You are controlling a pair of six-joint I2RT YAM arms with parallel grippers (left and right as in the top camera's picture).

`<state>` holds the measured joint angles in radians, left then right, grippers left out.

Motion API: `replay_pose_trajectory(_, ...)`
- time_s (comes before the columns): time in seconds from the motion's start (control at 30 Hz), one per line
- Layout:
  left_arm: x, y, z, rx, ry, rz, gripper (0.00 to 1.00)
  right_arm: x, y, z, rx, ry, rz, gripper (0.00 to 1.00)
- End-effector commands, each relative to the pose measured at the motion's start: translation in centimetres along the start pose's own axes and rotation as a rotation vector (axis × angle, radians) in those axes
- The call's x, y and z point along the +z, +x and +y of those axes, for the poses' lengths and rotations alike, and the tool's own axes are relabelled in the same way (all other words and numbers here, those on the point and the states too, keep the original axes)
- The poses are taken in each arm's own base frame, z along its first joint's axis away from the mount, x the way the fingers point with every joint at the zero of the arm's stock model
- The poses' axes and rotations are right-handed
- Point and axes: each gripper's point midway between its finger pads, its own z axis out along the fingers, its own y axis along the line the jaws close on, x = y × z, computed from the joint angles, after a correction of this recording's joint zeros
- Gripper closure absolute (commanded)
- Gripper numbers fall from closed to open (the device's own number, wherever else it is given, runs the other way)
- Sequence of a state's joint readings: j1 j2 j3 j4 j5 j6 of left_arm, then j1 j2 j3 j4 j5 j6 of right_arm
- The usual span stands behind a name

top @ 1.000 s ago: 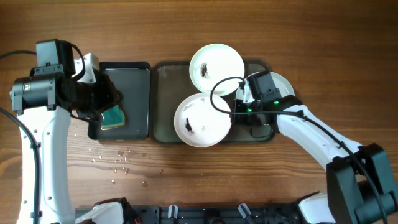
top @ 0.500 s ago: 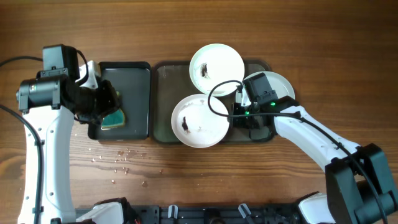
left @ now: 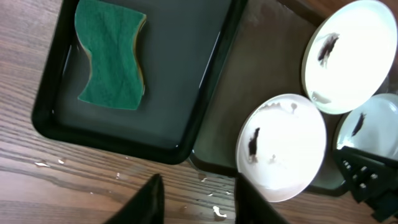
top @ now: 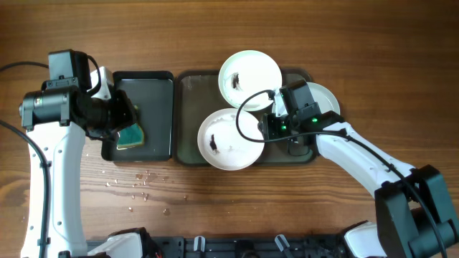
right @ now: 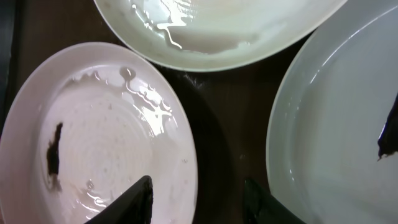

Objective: Clean dirty plates on tray and stack at the side
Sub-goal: 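Grasp the green-and-yellow sponge with the left gripper and lift it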

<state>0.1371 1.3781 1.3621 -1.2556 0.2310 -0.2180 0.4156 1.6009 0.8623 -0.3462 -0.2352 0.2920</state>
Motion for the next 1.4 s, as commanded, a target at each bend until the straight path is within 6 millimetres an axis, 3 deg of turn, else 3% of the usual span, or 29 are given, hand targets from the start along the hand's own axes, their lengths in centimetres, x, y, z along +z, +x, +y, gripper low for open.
replay_pose_trajectory(0.0, 0.3, -0.1, 0.5, 0.005, -0.033, -0.004, 0.65, 0.4, 1.0, -0.1, -0.02, -0.003, 0.041, 0.51)
replay_pose_trajectory(0.1, 0.3, -0.4, 1.9, 0.004, -0.113, -0.024, 0.67, 0.4, 1.3, -0.2, -0.017, 0.001, 0.053, 0.51)
replay_pose_trajectory(0.27, 1.3, -0.5, 2.9, -0.003, -0.151, -0.03, 0.62, 0.3, 1.8, -0.3, -0.004, 0.007, 0.072, 0.53)
replay_pose_trajectory(0.33, 2.2, -0.7, 3.0, -0.003, -0.149, -0.037, 0.6, 0.3, 1.8, -0.3, 0.015, 0.008, 0.071, 0.52)
replay_pose_trajectory(0.4, 3.3, -0.9, 3.7, -0.002, -0.171, -0.046, 0.51, 0.4, 1.8, -0.3, 0.021, 0.008, 0.069, 0.52)
replay_pose_trajectory(0.53, 5.4, -1.5, 5.8, -0.031, -0.268, -0.064, 0.5, 0.4, 1.7, -0.3, 0.021, 0.008, 0.068, 0.52)
replay_pose_trajectory(0.97, 13.3, -2.5, 7.5, -0.041, -0.313, 0.064, 0.42, 0.4, 1.6, -0.3, 0.02, 0.006, 0.064, 0.52)
replay_pose_trajectory(1.13, 15.2, -1.8, 8.4, -0.035, -0.344, 0.125, 0.42, 0.4, 1.6, -0.2, 0.02, 0.006, 0.063, 0.52)
replay_pose_trajectory(1.37, 16.1, -1.5, 9.6, -0.032, -0.399, 0.146, 0.43, 0.4, 1.5, -0.2, 0.018, 0.004, 0.06, 0.52)
